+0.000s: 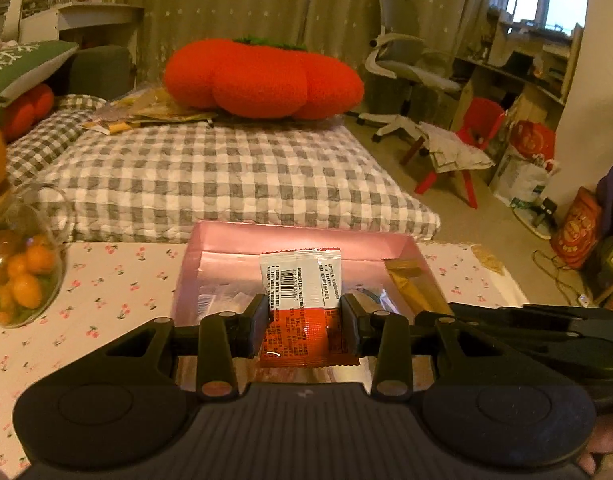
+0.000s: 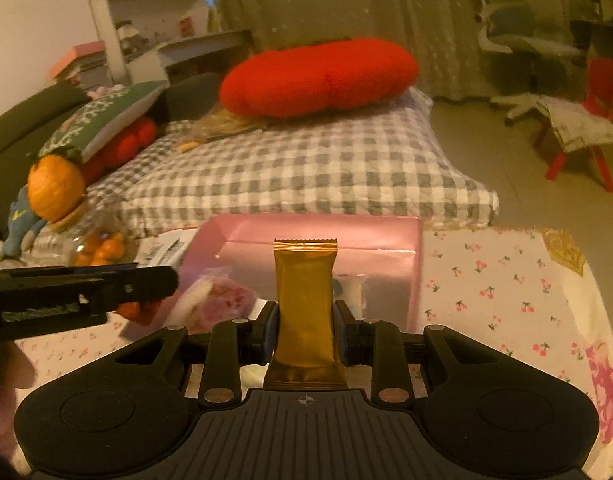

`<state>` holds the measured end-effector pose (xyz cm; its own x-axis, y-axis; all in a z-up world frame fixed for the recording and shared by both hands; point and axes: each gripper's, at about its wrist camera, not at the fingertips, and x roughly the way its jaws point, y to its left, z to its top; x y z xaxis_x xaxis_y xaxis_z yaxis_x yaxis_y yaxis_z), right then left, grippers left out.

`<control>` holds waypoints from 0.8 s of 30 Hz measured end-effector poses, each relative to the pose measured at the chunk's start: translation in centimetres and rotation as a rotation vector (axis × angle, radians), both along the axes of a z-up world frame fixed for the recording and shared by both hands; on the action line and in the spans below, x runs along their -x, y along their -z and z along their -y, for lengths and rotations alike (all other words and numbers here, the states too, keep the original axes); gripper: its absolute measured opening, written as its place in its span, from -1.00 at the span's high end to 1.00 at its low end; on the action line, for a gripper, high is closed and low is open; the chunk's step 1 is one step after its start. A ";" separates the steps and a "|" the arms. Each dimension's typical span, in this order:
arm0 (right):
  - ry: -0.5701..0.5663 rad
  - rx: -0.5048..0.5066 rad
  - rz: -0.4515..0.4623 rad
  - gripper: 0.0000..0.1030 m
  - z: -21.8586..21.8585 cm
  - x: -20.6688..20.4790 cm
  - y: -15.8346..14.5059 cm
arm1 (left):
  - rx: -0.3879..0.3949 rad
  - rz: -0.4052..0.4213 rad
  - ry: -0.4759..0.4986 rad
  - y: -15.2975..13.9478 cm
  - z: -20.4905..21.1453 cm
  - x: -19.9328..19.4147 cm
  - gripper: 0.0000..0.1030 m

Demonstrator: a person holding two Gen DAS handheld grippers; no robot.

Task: Organize snacks
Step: 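Carry both held snacks up and over into the pink box, then lower both snacks into the box and open both tools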

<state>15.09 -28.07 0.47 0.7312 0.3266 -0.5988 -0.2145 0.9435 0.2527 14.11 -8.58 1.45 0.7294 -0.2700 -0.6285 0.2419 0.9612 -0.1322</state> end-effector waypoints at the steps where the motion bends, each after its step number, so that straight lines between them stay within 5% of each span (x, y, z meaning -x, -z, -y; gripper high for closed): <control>1: 0.005 0.002 -0.002 0.46 0.2 -0.3 0.1 | -0.003 -0.012 -0.003 0.5 0.3 -0.6 0.31; 24: 0.051 -0.084 -0.034 0.37 1.2 -5.1 2.7 | -0.077 -0.093 -0.029 4.4 2.3 -6.6 0.26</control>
<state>20.14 -29.30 -2.18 0.7281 0.3396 -0.5954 -0.1571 0.9282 0.3373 20.66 -10.93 -2.93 0.6740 -0.1978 -0.7118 0.2037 0.9759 -0.0783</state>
